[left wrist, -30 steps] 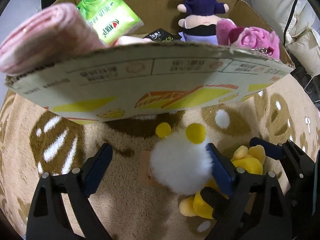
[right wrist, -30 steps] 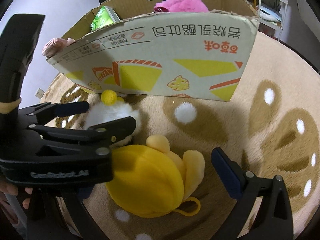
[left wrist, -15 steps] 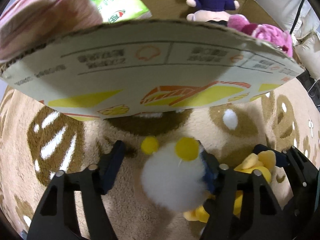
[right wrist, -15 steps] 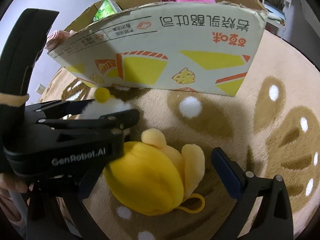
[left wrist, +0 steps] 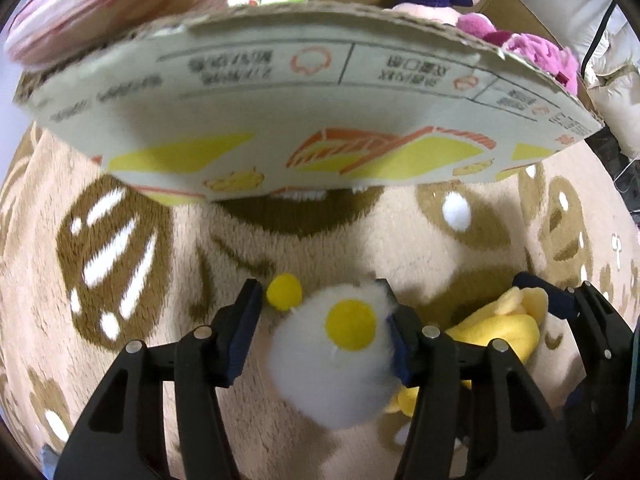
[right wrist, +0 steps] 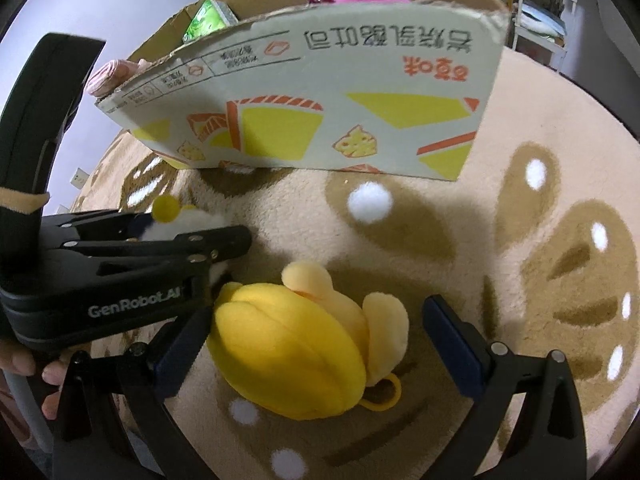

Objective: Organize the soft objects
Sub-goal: 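Grasp the white pompom keychain with the left tool while the right tool grasps the yellow plush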

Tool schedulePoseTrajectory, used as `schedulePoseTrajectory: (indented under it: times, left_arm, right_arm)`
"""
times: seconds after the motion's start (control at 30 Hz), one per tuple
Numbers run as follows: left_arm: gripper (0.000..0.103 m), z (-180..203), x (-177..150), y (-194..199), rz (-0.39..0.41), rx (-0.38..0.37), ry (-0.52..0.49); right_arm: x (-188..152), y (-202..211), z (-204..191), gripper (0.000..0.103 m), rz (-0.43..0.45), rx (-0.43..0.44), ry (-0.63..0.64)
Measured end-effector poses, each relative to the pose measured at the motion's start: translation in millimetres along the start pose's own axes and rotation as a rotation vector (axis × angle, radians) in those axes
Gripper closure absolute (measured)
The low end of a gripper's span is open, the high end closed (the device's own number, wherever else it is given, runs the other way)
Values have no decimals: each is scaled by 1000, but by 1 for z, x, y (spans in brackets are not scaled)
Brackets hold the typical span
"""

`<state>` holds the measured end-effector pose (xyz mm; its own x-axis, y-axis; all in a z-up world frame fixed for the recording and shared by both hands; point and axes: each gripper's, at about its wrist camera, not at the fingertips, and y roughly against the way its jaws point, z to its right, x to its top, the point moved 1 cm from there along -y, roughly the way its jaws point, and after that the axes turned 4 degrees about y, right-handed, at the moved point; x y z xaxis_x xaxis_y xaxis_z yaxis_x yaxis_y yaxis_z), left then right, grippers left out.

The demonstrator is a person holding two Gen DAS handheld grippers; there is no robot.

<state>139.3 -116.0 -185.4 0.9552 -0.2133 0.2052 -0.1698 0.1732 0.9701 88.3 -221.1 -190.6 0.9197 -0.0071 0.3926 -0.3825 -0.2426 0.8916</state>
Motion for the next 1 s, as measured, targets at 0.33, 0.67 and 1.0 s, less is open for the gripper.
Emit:
schedulePoseTrajectory:
  times: [0.33, 0.67, 1.0]
  left_arm:
    - [52, -22, -32, 10, -56, -24, 88]
    - [36, -47, -49, 36, -37, -111, 111]
    - [27, -58, -33, 49, -120, -150, 134]
  right_arm:
    - [-7, 6, 2, 0, -34, -4, 8]
    - [-11, 18, 1, 0, -23, -8, 22]
    - [-11, 23, -6, 0, -21, -28, 85]
